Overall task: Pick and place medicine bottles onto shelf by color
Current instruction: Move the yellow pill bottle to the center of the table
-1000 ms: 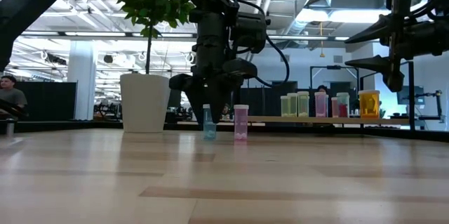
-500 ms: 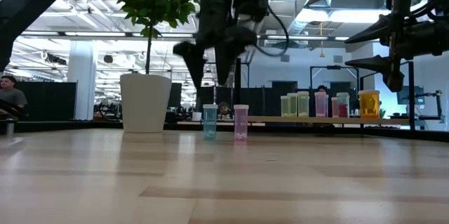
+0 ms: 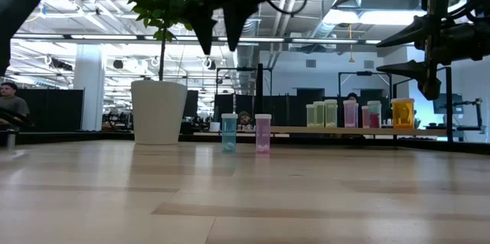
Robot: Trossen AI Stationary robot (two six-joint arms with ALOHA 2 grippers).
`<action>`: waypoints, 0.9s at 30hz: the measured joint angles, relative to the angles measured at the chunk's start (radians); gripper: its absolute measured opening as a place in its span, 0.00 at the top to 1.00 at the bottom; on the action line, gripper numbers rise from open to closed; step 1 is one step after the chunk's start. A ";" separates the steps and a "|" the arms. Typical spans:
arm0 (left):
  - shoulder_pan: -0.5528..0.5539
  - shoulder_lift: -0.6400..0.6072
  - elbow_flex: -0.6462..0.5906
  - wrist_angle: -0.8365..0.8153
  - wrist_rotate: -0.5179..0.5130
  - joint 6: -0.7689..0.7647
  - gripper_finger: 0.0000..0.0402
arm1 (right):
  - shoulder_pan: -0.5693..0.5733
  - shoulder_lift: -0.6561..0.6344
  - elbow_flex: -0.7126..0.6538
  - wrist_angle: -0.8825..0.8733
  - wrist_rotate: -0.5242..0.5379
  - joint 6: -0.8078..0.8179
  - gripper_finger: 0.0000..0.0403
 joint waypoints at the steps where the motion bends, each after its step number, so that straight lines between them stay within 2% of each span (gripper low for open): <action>1: -0.007 -0.017 -0.016 0.002 -0.006 0.001 0.24 | 0.000 0.000 0.000 0.000 0.000 0.000 0.42; 6: -0.042 -0.145 -0.152 0.003 -0.048 -0.029 0.24 | 0.000 0.000 0.000 0.000 0.000 0.000 0.42; 12: -0.095 -0.354 -0.443 0.003 -0.062 -0.115 0.24 | 0.000 0.000 0.000 0.000 0.000 0.000 0.42; 16: -0.144 -0.541 -0.679 0.019 -0.018 -0.219 0.24 | 0.000 0.000 0.000 0.000 0.000 0.000 0.42; 22: -0.268 -0.818 -0.994 0.170 0.066 -0.397 0.24 | 0.000 0.000 0.000 0.000 0.000 0.000 0.42; 27: -0.404 -0.940 -1.187 0.340 0.167 -0.547 0.24 | 0.000 0.000 0.000 0.000 0.000 0.000 0.42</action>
